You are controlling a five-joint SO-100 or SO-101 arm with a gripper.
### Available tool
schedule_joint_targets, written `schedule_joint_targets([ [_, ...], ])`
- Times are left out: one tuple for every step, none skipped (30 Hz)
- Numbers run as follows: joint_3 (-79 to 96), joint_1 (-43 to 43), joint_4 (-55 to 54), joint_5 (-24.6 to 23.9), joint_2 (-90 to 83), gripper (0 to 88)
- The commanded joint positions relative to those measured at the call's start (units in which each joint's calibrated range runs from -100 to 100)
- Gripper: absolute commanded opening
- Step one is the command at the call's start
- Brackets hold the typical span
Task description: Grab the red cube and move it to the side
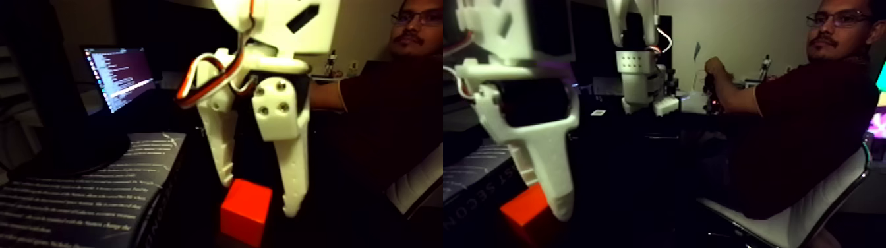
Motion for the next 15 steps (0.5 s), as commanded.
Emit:
schedule_joint_targets([
  [-1.0,-0.4,-0.5,-0.2,-0.2,26.4],
  [-1.0,-0.4,-0.4,-0.2,-0.1,26.4],
  [-1.0,-0.4,-0.4,-0.2,0.2,26.4],
  [-1.0,-0.4,-0.4,-0.2,0.4,26.4],
  [-0.9,-0.4,-0.4,-0.2,0.5,26.4],
  [-0.9,-0.4,-0.4,-0.3,0.7,26.4],
  [-0.9,-0.4,-0.4,-0.8,1.0,26.4],
  [-1.1,-0.4,-0.4,-1.3,1.5,26.4],
  [-1.7,-0.6,-0.4,-1.7,2.0,26.4],
  [-2.1,-0.9,-0.4,-1.9,2.0,26.4],
  [-2.2,-0.9,-0.4,-1.9,2.1,26.4],
  [-2.5,-0.9,-0.4,-1.9,2.3,26.4],
  [-2.6,-0.9,-0.4,-1.9,2.3,26.4],
  [-2.8,-0.9,-0.4,-1.9,2.3,26.4],
  [-3.2,-1.0,-0.4,-2.0,2.5,26.4],
])
